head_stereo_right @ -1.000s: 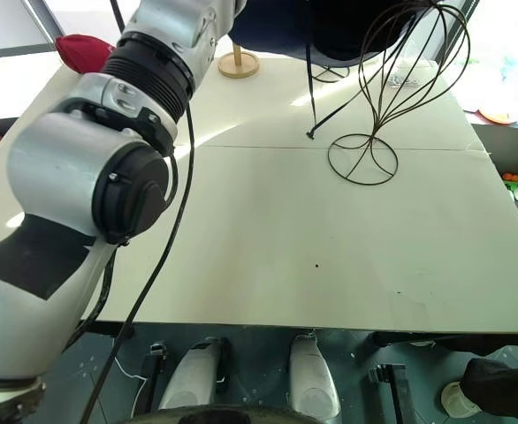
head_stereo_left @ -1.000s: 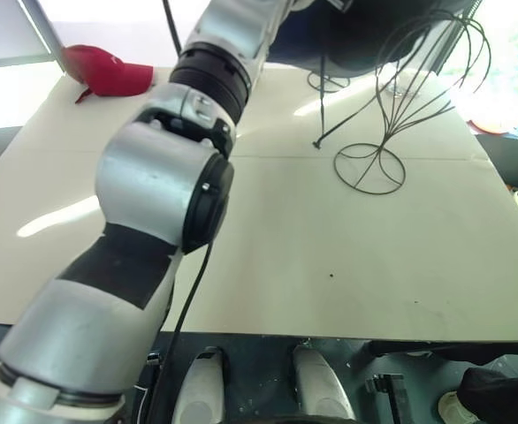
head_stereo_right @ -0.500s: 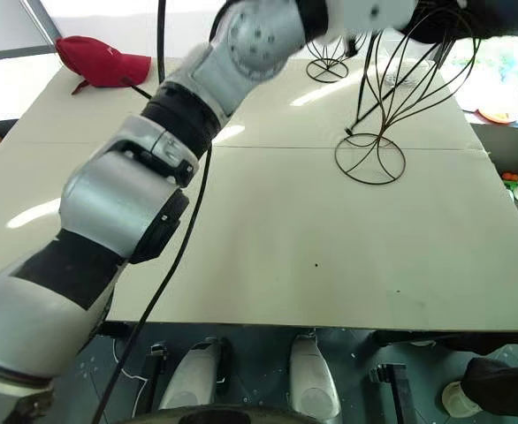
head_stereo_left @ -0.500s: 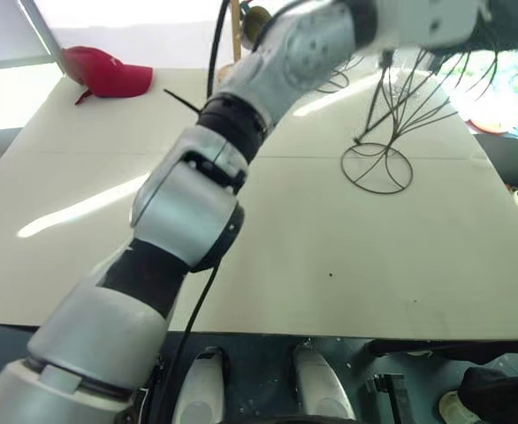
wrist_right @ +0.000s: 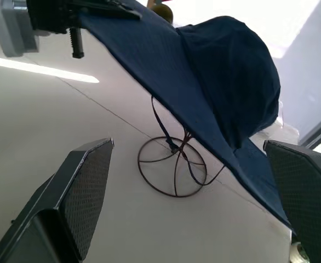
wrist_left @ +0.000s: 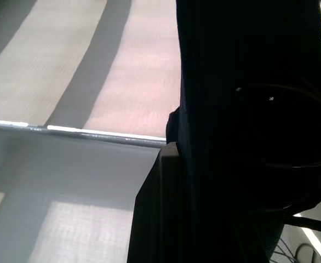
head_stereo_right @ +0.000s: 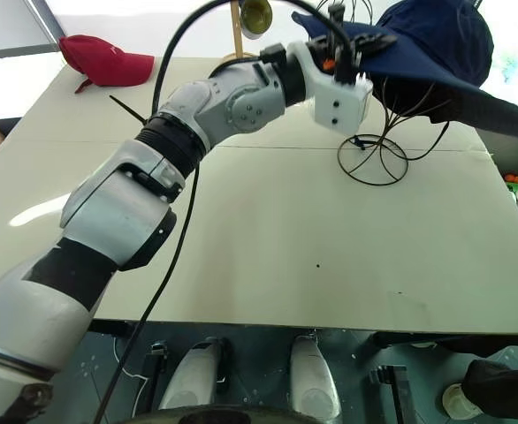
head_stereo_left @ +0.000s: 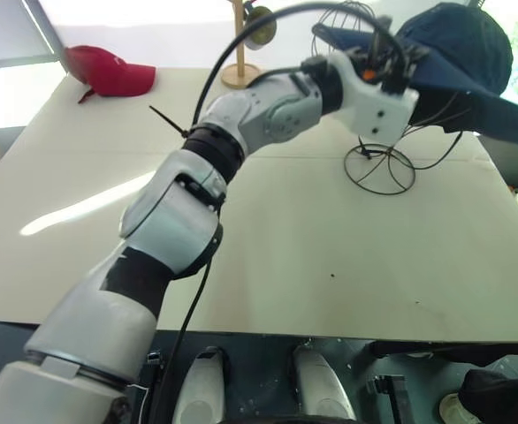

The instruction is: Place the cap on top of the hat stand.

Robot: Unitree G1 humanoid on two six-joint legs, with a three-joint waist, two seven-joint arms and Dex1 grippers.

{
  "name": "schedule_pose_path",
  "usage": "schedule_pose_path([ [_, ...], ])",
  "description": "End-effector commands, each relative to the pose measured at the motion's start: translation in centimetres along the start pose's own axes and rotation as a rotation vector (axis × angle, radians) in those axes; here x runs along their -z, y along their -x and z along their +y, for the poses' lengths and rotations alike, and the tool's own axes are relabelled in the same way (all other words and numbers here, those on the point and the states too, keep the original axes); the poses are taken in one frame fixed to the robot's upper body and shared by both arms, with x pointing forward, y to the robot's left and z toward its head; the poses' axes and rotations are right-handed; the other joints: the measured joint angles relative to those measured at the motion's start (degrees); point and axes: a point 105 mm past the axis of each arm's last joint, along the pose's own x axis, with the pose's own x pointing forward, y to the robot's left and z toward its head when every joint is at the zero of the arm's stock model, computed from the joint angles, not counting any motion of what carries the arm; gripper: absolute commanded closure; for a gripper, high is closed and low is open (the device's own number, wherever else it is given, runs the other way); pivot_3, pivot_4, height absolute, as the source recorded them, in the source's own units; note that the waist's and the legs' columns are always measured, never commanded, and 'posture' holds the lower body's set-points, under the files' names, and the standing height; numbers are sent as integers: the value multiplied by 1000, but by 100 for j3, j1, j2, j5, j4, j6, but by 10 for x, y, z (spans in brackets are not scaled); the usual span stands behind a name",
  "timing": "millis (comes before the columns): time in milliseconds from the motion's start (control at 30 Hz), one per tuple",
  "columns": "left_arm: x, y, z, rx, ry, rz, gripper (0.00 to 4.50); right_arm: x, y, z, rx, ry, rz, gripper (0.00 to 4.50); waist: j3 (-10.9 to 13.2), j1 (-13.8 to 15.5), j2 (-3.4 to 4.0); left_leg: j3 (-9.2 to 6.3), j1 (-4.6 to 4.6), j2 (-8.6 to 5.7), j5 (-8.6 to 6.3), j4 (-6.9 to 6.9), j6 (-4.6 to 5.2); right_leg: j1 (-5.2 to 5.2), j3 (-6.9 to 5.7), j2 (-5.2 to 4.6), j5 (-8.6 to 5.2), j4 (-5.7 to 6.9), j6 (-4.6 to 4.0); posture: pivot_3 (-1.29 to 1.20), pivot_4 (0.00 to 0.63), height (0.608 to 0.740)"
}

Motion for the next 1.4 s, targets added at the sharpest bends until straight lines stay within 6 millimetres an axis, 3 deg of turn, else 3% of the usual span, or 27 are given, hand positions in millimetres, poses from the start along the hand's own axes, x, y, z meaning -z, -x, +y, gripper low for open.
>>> schedule_pose_path([
  [33,-11,0,-1,6,-94,-69,4417,-8,14,0,48,33,-27,0,0,-3,1,0,0,0,0,2,-1,0,0,0,0,0,-1,0,150,739],
  [267,-8,9,-29,78,-65,-59,4417,-7,22,-5,86,30,-14,0,0,4,0,1,-2,0,1,4,-2,1,0,-1,0,-1,-1,0,150,739],
  [400,1,14,-44,106,121,18,4417,-6,22,-4,82,42,-1,0,-1,4,1,1,-1,0,1,4,-2,3,0,0,0,0,-1,0,150,739],
  [800,9,11,-15,47,316,56,4417,1,25,-21,130,-12,22,0,-1,-8,2,1,0,0,1,6,-2,4,0,0,0,1,-1,0,150,739],
  [1033,3,18,-34,116,317,28,4417,5,25,-29,153,-35,34,0,-2,-7,3,0,0,0,1,7,-2,5,0,-1,0,1,-1,0,150,739],
  [1133,3,20,-37,131,325,27,3664,7,25,-31,162,-42,40,0,-2,-10,3,1,2,0,1,6,-2,6,0,0,0,1,-1,0,150,739],
  [1367,6,26,-38,154,318,29,182,11,23,-35,169,-45,47,0,-2,-9,3,0,1,0,1,8,-2,6,0,0,1,1,-1,0,150,739],
  [1400,6,27,-38,155,318,31,80,11,23,-35,169,-45,47,0,-2,-8,3,0,1,0,1,8,-2,6,0,0,1,1,-1,0,150,739],
])
